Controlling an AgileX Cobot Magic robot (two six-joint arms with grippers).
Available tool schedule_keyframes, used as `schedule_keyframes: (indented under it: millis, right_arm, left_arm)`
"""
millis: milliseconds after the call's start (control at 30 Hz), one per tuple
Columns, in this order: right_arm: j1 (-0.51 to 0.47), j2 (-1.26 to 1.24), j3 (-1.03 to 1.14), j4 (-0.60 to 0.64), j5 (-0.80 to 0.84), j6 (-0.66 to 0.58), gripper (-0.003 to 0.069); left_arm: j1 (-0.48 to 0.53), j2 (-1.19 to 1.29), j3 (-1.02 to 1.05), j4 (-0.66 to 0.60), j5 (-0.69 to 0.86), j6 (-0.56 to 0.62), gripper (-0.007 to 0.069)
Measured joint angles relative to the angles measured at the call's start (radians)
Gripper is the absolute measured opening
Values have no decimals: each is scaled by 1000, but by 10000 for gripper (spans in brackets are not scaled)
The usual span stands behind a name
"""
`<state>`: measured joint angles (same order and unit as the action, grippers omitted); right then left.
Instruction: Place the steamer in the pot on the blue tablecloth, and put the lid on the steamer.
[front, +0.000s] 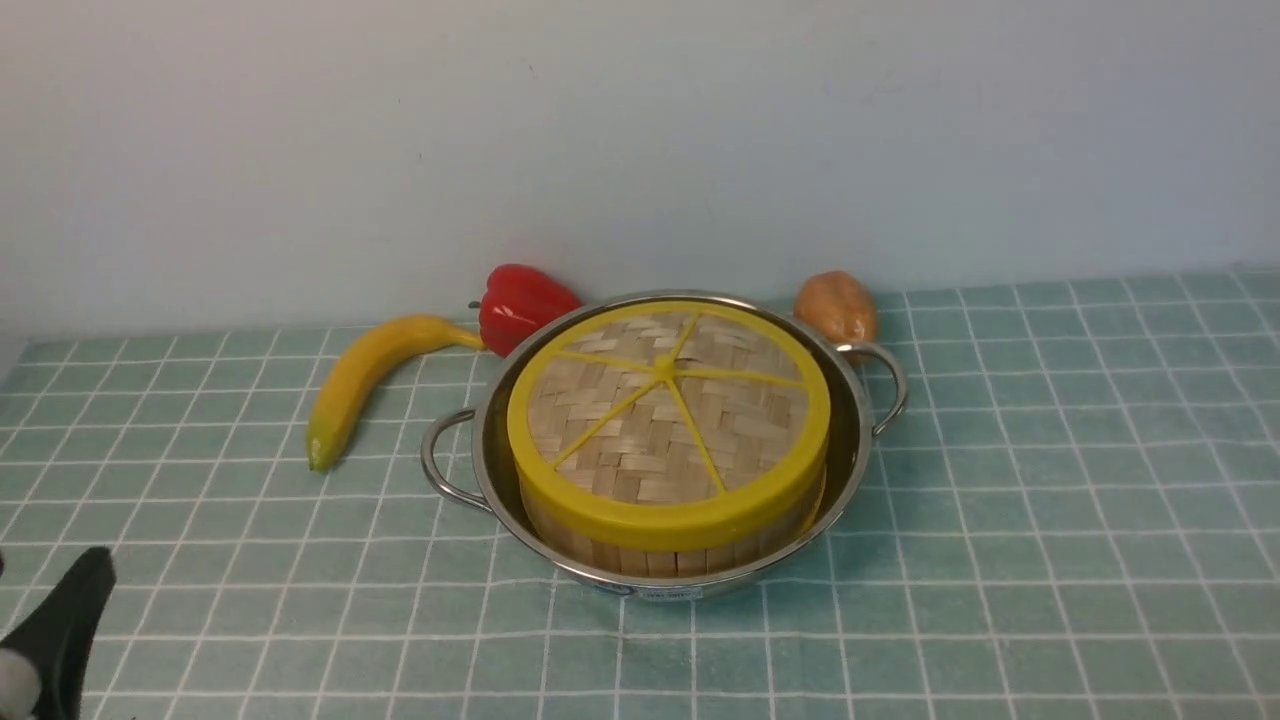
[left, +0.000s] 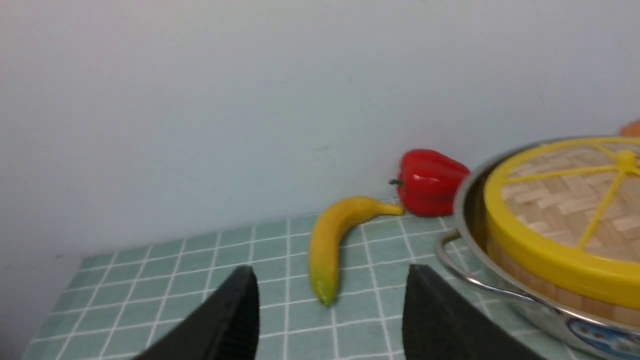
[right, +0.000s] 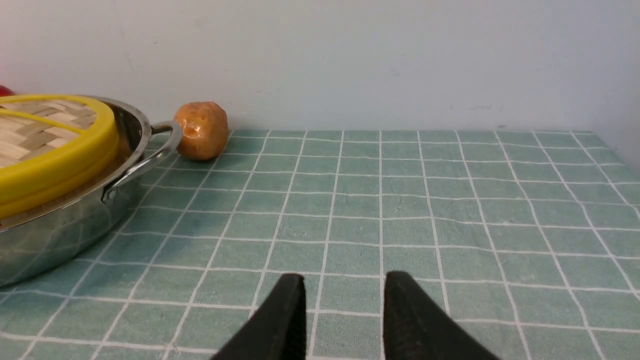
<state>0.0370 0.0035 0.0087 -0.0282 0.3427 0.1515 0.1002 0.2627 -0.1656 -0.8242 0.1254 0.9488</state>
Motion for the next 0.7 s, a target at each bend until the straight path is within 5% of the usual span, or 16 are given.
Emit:
schedule_keyframes:
  millis: [200,500,600,700]
  right_arm:
    - [0,0,0,0,0,0,242]
    - [0,0,0,0,0,0,242]
    - [0,0,0,0,0,0,242]
    - [0,0,0,0,0,0,242]
  left_arm:
    - [-13,-99,154,-91,-197,-13,368]
    - [-16,-103,161,-70,-225,-15,368]
    - [-16,-103,161,54,-216,-92,368]
    - [-16,-116,161,562,-125,-549,368]
